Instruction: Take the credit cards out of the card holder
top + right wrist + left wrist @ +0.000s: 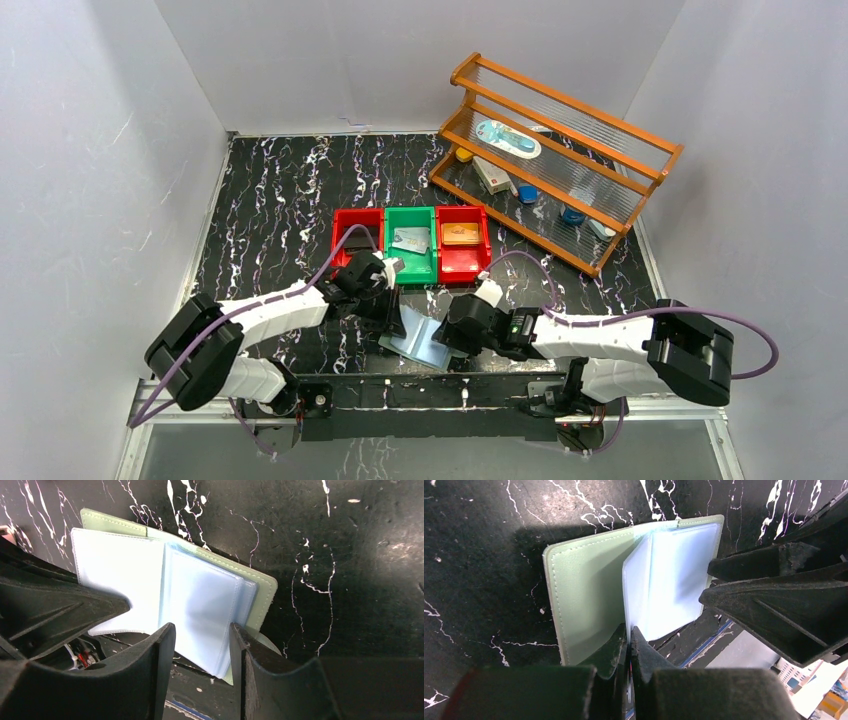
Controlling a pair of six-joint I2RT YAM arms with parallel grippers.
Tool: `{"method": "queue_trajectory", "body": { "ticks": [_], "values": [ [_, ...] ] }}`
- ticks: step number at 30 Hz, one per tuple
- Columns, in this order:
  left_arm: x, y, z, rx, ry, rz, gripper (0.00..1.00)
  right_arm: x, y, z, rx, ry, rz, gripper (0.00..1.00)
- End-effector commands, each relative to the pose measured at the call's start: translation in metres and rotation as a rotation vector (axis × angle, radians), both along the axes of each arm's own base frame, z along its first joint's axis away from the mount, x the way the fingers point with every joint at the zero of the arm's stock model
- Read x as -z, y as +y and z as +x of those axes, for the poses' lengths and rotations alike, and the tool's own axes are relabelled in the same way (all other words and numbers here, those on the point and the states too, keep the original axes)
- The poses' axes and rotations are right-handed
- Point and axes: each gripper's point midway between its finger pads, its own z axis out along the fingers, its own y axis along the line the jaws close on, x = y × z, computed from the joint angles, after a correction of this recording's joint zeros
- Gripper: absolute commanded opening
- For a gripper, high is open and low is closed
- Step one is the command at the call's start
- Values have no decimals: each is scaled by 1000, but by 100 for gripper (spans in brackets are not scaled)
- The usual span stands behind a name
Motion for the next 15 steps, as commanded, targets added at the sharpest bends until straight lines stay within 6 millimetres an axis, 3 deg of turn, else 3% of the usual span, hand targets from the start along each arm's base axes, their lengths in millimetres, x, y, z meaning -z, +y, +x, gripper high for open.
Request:
{"method": "queue_trajectory", "body": {
  "ticks": [1, 15],
  "values": [
    [-5, 3, 2, -42, -25, -3, 0, 1, -2, 1, 21, 16, -24, 53],
    [-2, 12, 3, -101, -43, 12, 0, -2, -1, -1, 6, 22, -22, 54]
  ]
}}
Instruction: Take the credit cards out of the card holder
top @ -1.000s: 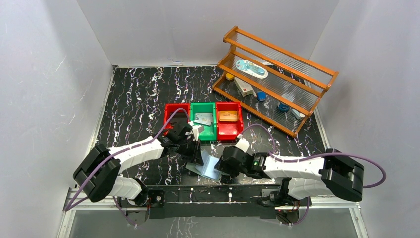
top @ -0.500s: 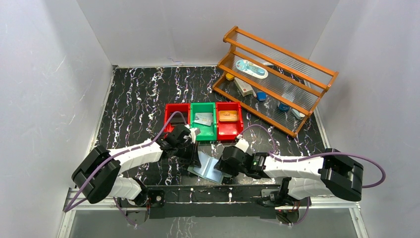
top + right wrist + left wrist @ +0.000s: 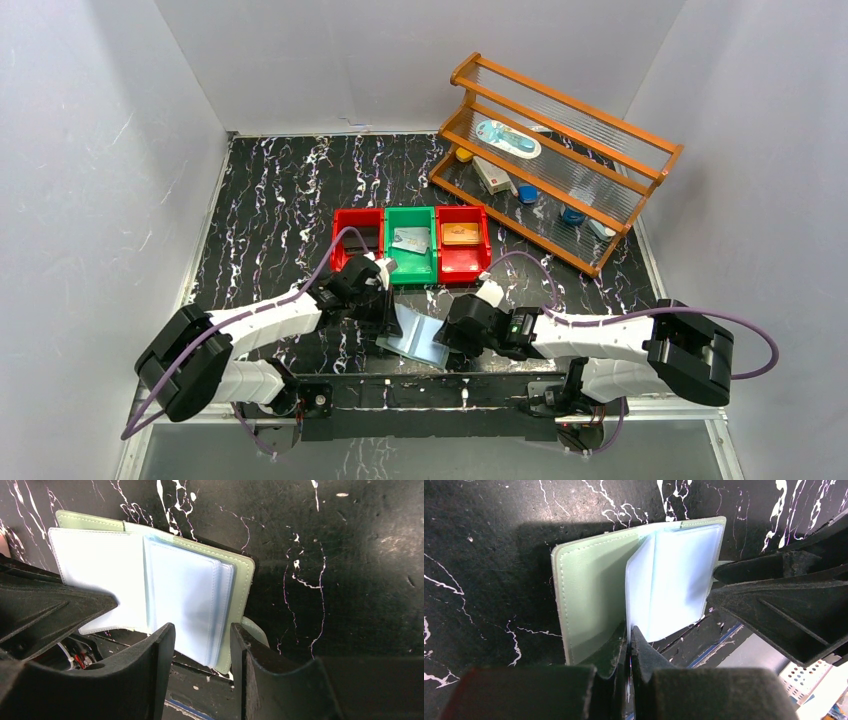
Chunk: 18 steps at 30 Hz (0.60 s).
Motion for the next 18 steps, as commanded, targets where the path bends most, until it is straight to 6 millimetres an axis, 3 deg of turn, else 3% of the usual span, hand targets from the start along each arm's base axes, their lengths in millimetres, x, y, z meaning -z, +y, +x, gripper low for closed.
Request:
{"method": "queue_trajectory", "body": {
  "ticks": [1, 11, 18],
  "values": [
    [-2, 3, -1, -16, -11, 0, 0, -6, 5, 1, -11, -3, 11, 54],
    [5, 4, -9, 4, 15, -6, 0, 5, 16, 0, -26, 12, 31, 51],
    [12, 6, -15, 14, 41, -8, 0, -1, 20, 4, -51, -13, 14, 48]
  ]
}}
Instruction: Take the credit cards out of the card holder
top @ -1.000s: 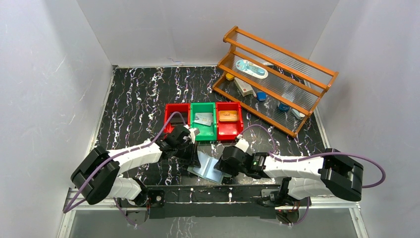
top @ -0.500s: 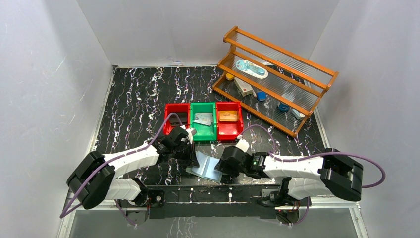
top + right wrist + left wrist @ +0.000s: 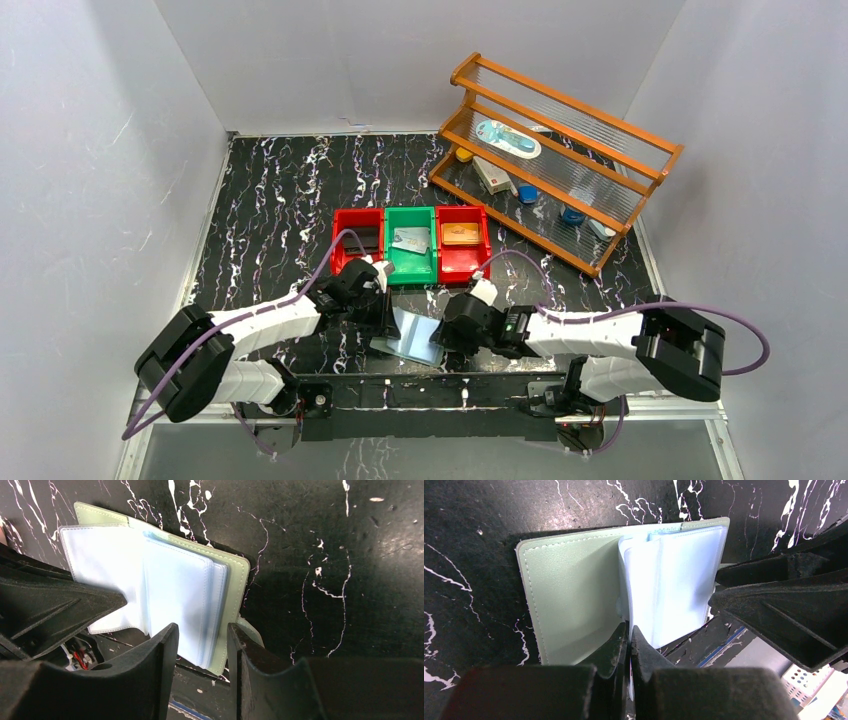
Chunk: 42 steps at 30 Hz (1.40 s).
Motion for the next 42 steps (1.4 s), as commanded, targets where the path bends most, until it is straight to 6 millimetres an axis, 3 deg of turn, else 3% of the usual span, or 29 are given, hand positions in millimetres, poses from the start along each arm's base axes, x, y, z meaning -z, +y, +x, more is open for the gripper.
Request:
{"method": "queue_trajectory", "body": {
  "ticks": [1, 8, 16, 21, 25, 28, 32, 36, 42],
  "values": [
    [3, 0, -12, 24, 39, -22, 0, -5, 12, 4, -34, -24, 3, 48],
    [3, -5, -16, 46, 48, -45, 0, -1, 24, 5, -102, -18, -77, 40],
    [4, -4, -16, 42, 41, -42, 0, -6, 20, 15, -99, -51, -190, 41],
    [3, -6, -14, 41, 38, -47, 0, -16, 40, 13, -180, -69, -149, 38],
    [3, -6, -14, 40, 37, -48, 0, -13, 44, 12, -202, -68, -180, 32],
    [3, -6, -15, 41, 38, -49, 0, -10, 46, 10, -208, -60, -179, 34],
    [3, -5, -15, 38, 35, -52, 0, -8, 49, 5, -193, -44, -87, 39],
    [4, -5, -16, 37, 36, -56, 0, -32, 69, 3, -190, -79, 169, 36],
    [3, -7, -15, 34, 34, -66, 0, -57, 78, 3, -205, -85, 392, 32]
  ]
}}
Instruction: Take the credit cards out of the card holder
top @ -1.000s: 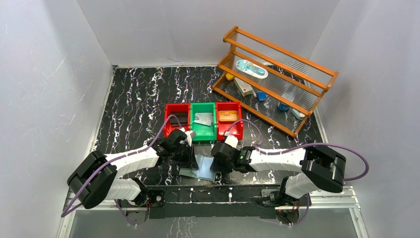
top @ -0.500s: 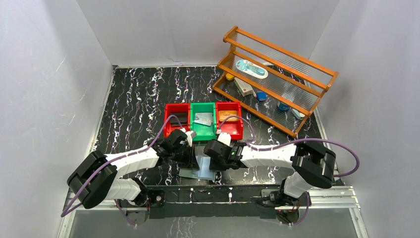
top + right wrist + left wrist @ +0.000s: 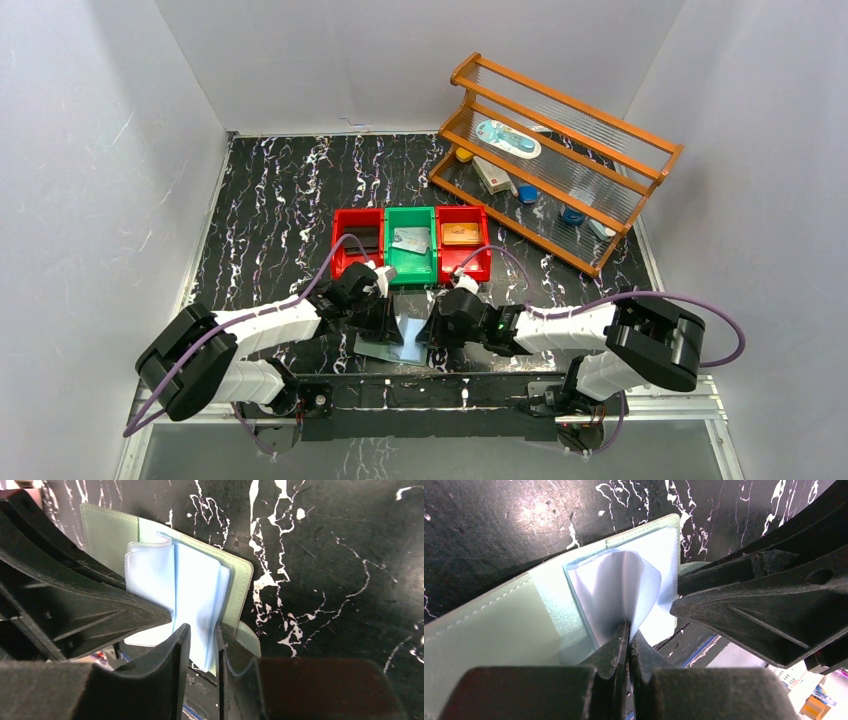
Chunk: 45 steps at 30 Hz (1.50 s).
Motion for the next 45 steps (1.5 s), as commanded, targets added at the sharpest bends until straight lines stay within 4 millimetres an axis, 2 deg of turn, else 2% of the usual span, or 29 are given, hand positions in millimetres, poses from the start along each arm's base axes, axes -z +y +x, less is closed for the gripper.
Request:
{"method": "queue_trajectory", "body": {
  "ticks": [1, 5, 10, 12, 14, 16, 21, 25, 29, 34, 37, 40, 41, 43, 45],
  "values": [
    [1, 1, -4, 3, 5, -8, 0, -58, 44, 0, -50, -9, 338, 32],
    [-2, 0, -4, 2, 0, -16, 0, -62, 46, -1, -45, 0, 380, 29],
    [-7, -1, -2, 0, -16, -27, 0, -51, 42, 0, -30, 20, 340, 28],
    [-16, -3, 2, -4, -40, -40, 1, -49, 23, 12, 22, -35, 203, 33],
    [-37, -1, 13, -19, -108, -28, 22, -53, -1, 23, 82, -98, 100, 40],
    [-48, 2, 19, -25, -146, -6, 33, -58, -14, 29, 116, -128, 63, 44],
    [-65, 24, 30, -55, -229, 109, 56, -63, -40, 32, 164, -163, -6, 52],
    [-59, 56, 39, -157, -275, 249, 68, -59, -50, 29, 175, -152, -24, 57],
    [-44, 82, 37, -264, -268, 333, 75, -49, -48, 24, 149, -123, -41, 60],
    [-33, 93, 30, -333, -240, 345, 77, -41, -39, 19, 108, -97, -47, 61],
    [-35, 97, 31, -370, -248, 344, 80, -37, -36, 19, 94, -95, -59, 65],
    [-51, 102, 39, -415, -301, 335, 83, -37, -39, 25, 100, -118, -102, 69],
    [-60, 105, 43, -437, -331, 336, 88, -39, -42, 28, 104, -135, -125, 70],
    [-79, 114, 53, -484, -395, 350, 98, -52, -46, 41, 131, -194, -167, 73],
    [-100, 126, 64, -524, -477, 380, 98, -70, -55, 58, 155, -287, -228, 78]
  ]
}}
